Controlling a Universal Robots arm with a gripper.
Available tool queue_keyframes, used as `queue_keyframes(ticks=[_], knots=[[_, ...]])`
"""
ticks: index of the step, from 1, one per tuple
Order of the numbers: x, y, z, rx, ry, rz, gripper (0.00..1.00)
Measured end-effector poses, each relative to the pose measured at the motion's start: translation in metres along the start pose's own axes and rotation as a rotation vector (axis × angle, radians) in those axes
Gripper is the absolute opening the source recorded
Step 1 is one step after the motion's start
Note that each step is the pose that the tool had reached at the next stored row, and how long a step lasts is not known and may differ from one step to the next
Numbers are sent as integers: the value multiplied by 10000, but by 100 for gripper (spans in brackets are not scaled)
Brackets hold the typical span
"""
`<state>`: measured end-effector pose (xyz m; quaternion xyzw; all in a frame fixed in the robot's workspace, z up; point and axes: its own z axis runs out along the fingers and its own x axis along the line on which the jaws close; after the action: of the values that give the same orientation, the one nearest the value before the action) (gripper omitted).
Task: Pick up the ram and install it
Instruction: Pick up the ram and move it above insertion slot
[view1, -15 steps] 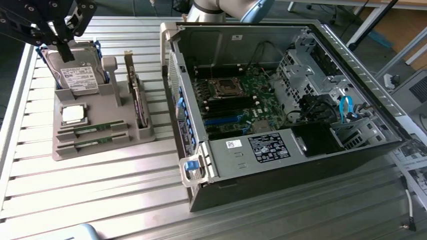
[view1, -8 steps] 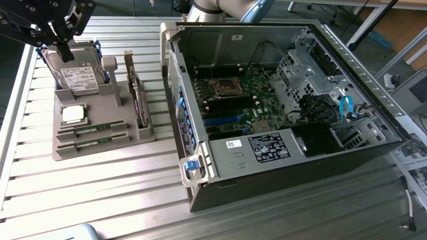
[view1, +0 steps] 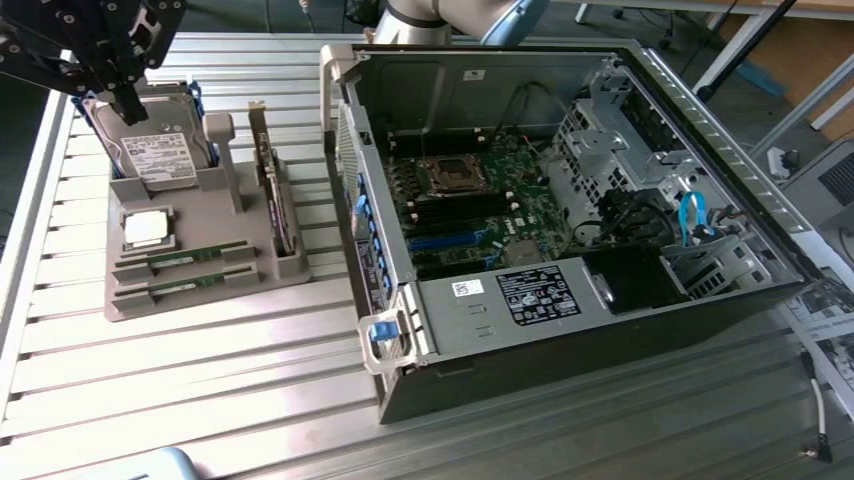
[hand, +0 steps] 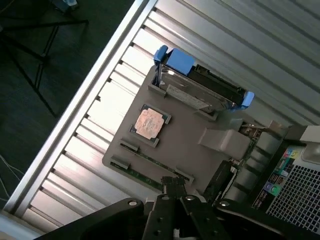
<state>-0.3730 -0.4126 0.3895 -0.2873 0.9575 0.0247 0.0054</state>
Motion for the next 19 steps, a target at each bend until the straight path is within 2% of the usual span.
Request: queue_keyframes(ticks=[19], knots=[[0,0,0,-64,116,-2619,10]])
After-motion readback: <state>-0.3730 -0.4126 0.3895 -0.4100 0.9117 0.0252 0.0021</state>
